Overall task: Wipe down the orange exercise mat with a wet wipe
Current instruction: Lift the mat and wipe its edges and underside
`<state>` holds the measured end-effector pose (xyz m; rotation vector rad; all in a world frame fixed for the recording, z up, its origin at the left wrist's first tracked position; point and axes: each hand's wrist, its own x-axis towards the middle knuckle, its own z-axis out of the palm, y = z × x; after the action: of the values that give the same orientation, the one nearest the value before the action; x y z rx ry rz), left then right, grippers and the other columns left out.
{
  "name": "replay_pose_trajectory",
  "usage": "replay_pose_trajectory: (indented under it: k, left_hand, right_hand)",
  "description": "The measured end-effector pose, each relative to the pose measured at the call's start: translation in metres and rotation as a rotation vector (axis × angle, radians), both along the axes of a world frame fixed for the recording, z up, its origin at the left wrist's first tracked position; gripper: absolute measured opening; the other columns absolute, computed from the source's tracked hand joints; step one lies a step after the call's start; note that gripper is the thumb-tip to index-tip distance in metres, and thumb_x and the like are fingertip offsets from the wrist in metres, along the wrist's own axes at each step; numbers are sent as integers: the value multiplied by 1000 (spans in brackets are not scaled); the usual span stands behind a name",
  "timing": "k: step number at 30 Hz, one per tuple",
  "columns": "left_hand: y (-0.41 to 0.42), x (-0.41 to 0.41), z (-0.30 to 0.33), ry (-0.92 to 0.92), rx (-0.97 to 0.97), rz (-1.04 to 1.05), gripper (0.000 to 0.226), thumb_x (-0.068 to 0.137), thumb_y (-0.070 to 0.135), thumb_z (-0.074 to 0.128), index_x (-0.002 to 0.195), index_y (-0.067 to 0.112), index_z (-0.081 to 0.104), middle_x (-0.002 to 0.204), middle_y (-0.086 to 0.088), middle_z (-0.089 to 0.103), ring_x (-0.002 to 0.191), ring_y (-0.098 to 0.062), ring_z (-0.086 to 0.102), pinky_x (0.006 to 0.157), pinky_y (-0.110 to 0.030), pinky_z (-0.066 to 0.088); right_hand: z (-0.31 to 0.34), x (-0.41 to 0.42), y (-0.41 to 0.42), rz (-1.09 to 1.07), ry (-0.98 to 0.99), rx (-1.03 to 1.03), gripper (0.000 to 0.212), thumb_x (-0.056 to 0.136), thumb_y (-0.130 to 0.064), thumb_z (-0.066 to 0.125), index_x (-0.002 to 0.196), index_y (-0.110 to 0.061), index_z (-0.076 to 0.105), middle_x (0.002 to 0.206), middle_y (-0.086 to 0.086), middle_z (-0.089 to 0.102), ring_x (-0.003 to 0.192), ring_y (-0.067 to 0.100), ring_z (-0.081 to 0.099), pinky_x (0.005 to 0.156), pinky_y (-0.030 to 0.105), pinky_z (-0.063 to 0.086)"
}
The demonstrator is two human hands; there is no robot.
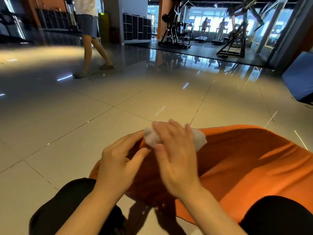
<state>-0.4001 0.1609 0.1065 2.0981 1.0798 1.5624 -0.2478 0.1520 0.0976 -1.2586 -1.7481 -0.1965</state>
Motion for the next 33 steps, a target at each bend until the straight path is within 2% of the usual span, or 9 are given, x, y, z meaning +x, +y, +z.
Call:
replay_pose_trajectory:
  k: [6,9,12,14,17,21,24,28,33]
  left_hand:
    - [-3,-9,4,-105,16,-13,36,82,35,62,118,41,62,104,36,66,95,8,66,82,-9,49]
    - [-5,-13,4,-144,-21,-32,23,79,36,65,99,41,73,99,31,69,94,5,67,82,-6,47]
    - [-9,-21,5,-174,-48,-50,27,76,38,66,100,48,72,96,29,70,94,4,67,81,-5,46]
    - [-12,-23,7,-152,-37,-53,30,77,37,66,101,54,69,98,30,70,95,5,67,82,-5,46]
    - [-14,-23,7,-138,-31,-53,26,79,35,65,102,47,71,100,31,69,97,4,66,83,-6,46]
    - [-14,-21,6,-117,-16,-36,22,82,35,63,102,46,66,103,33,67,98,6,65,85,-5,45]
    - [-15,-18,5,-112,-30,-27,24,82,36,62,104,45,64,104,29,67,97,5,65,85,-6,46]
    - [-15,-26,6,-154,-66,-35,25,80,38,68,105,40,66,101,30,69,97,6,65,82,-6,46]
    - [-18,-41,6,-228,-109,-26,27,74,41,77,99,50,71,95,23,72,93,0,68,78,-9,50]
  right_hand:
    - [4,2,7,109,-113,150,43,106,-37,25,139,-22,47,135,3,57,126,22,50,109,43,32]
    - [-10,40,14,33,-54,98,49,105,-38,25,134,-14,57,132,5,60,123,24,53,105,53,36]
    - [-28,88,16,-81,-8,9,53,105,-43,23,133,-13,57,133,7,59,128,28,49,107,59,34]
    - [-36,123,13,-152,38,-90,60,104,-52,19,135,-15,54,138,7,55,135,28,41,118,41,22]
    - [-40,152,8,-237,113,-185,72,100,-63,14,139,-15,51,145,8,49,143,23,31,115,13,8]
    - [-30,124,3,-249,219,-209,78,97,-66,13,141,-14,51,149,5,46,146,19,24,118,29,14]
    - [-13,55,-2,-140,178,-115,60,101,-52,24,134,-15,58,140,3,55,142,17,28,118,41,17]
    - [1,-23,-7,-6,64,-6,47,104,-41,26,133,-20,57,133,-4,58,137,17,37,119,39,12]
    - [-6,14,1,79,-145,67,43,105,-39,27,141,-23,44,140,-1,52,132,20,43,118,35,17]
